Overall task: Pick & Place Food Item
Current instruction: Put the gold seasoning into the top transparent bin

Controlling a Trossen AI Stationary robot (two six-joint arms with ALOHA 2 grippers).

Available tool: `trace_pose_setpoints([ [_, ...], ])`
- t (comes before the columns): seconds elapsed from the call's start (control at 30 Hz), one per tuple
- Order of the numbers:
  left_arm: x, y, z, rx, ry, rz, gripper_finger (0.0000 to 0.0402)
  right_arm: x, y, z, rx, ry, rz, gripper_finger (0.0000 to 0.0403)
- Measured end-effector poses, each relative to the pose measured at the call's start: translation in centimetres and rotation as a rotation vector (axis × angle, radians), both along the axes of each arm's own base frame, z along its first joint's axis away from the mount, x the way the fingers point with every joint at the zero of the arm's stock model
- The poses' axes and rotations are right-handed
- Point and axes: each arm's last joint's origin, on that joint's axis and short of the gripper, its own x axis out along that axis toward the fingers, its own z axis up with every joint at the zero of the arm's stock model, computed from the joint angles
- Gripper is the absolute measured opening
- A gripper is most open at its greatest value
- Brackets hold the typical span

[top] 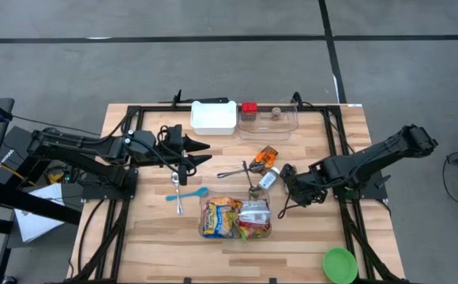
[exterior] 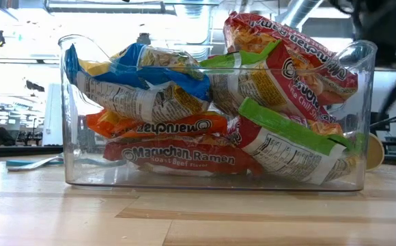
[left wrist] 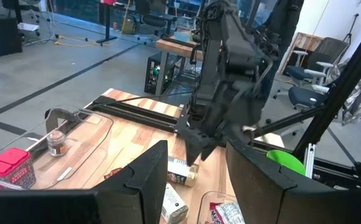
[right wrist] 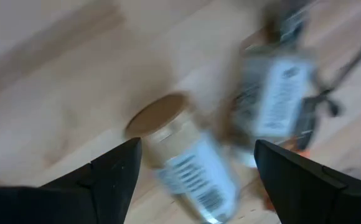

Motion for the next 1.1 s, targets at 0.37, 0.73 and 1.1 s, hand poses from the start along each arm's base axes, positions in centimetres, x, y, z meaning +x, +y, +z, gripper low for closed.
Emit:
trace_pose_setpoints([
  [0.37,0.0,0.1,0.2,-0.022,-0.024,0.01,0.0159,-0.9,0.0,-3.2,-0.043,0.014,0.123,0.0306],
  [0.73,0.1,0.1,0.6,-0.031,-0.062,0.011,0.0159,-1.0,-0.1,-5.3,-0.033,-0.068,0.175,0.0306],
  [1.1,0.1,0.2,0.7,-0.038,-0.081,0.024,0.0159,1.2,-2.5,-4.5,-0.033,-0.259,0.08,0.0305],
])
